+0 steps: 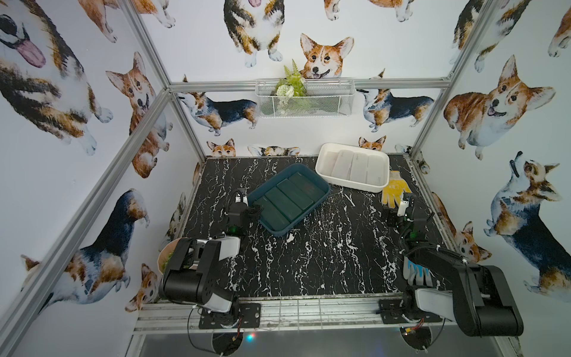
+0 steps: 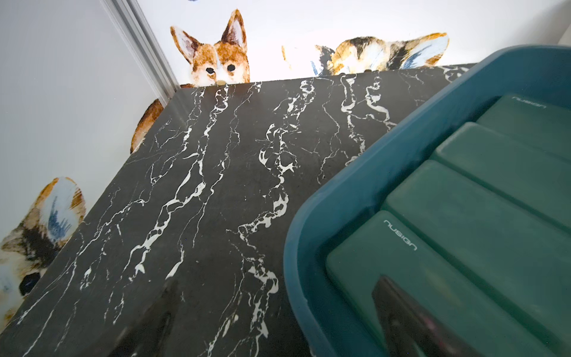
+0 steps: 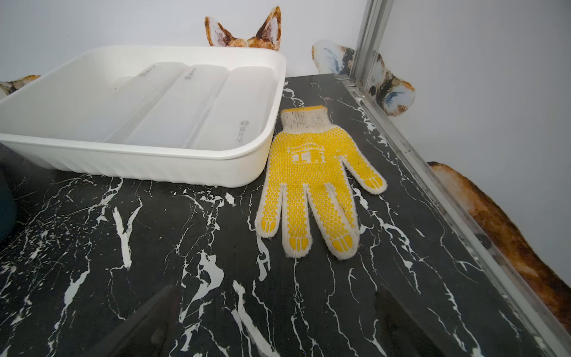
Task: Place the pencil cases by color into the storage box
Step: Reset both arms
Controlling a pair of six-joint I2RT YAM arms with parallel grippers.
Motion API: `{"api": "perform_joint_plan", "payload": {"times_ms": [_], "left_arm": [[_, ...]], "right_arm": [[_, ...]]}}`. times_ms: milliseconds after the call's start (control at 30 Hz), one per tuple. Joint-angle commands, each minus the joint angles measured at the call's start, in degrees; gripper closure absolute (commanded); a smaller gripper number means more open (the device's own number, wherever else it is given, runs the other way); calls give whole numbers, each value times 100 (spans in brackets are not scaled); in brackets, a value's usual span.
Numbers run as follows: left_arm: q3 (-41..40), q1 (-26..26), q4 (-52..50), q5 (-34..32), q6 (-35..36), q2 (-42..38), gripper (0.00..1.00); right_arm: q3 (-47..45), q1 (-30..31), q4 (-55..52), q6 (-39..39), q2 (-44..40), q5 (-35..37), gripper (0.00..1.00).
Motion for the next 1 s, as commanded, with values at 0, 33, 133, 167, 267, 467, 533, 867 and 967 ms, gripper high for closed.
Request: {"api": "perform_joint_plan", "payload": {"times_ms": [0,33,133,167,267,467,533,867,967], "left_arm": [[-136,45,462,17,169,98,0],[-138,72,505,42,141,113,0],[-189,135,612,-6,33,162,0],[-227,126,702,-123,7,198,0],[-264,146,832,-114,-38,296,0],[-385,80,1103,-104,82,340,0],[-407,59,1203,-139,150,372,0],[-505,-79,1381,-276,213,386,0],[-201,267,763,304,-14,361,0]], "right_arm": [[-13,2,550,-162,81,-178,0],[-21,3,566,-161,111,-239,0],[-193,105,916,-250,208,-279,0],[-230,195,980,-283,242,-151,0],[-379,463,1281,-535,354,51,0],[-936,631,2659,-701,710,389,0],[-1069,623,2903,-702,819,342,0],[-935,589,3166,-769,1259,159,0],[-419,328,2170,-531,1206,-68,0]]}}
